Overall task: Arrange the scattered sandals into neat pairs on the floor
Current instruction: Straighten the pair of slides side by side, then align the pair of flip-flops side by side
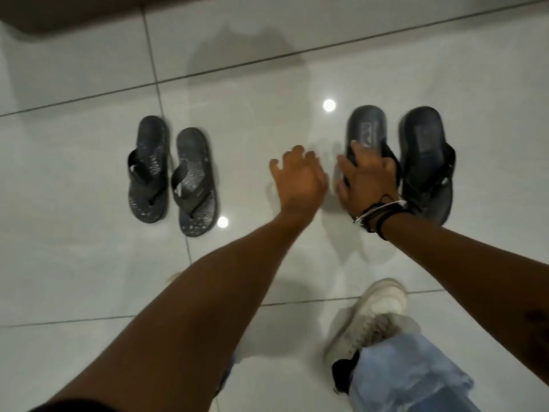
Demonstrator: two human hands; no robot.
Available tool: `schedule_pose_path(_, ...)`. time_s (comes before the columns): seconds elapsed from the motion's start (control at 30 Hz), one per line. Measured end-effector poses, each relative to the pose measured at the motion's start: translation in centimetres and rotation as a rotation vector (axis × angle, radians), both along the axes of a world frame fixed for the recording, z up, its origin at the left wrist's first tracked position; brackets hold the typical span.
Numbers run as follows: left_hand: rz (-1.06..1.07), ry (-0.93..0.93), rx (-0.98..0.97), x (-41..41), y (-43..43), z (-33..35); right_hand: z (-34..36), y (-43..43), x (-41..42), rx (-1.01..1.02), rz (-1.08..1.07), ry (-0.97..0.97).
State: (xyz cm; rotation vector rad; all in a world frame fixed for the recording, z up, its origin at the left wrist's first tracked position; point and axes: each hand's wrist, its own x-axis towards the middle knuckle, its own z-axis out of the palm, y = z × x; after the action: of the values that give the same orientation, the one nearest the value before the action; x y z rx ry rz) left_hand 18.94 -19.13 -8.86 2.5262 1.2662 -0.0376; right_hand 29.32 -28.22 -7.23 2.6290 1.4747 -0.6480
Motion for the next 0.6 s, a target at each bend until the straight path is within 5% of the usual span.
schedule_pose_path(0.17,0.209,0.409,0.102,-12.1,13.0,0.2,-2.5,10.0,-7.8,-0.128,0.136,0.188)
schedule_pose_path(0.3,0.266,0.720,-0.033,-19.4,19.9,0.5,-5.5,15.9,-13.1,-0.251,0.109,0.211)
schedule_pose_path(0.4,0.199,0.738,-0.148,-21.8,21.3,0.0,-7.0,17.2,-15.5,-0.334,0.123,0.182)
schedule_pose_path(0.6,-0.092,0.912,-0.051,-20.7,20.4,-0.5,-7.8,16.6,-16.8,-0.425,0.121,0.174)
